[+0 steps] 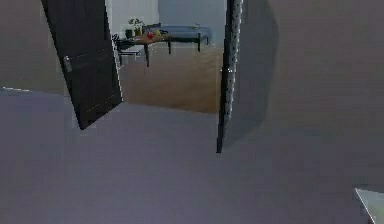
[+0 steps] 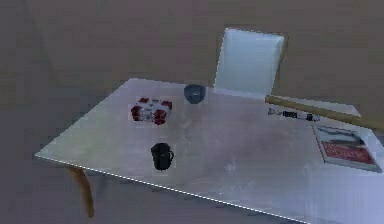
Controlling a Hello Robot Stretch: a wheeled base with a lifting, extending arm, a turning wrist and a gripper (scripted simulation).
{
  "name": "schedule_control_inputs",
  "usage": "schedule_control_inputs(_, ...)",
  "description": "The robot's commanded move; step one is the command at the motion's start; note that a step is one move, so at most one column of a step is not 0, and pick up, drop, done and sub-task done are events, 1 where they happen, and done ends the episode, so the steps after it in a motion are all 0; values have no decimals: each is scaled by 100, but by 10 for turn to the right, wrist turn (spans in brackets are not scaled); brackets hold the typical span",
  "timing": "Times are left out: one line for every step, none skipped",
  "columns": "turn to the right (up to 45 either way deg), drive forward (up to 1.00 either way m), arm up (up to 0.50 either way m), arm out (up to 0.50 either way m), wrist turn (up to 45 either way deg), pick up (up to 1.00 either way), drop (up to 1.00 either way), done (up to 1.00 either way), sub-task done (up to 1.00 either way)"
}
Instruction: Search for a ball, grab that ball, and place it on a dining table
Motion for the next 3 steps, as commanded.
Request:
schedule_control_inputs(0, 100, 0, 0, 0, 0, 0, 0, 0)
schedule_control_inputs(0, 85, 0, 0, 0, 0, 0, 0, 0)
schedule_control_inputs(60, 0, 0, 0, 0, 0, 0, 0, 0)
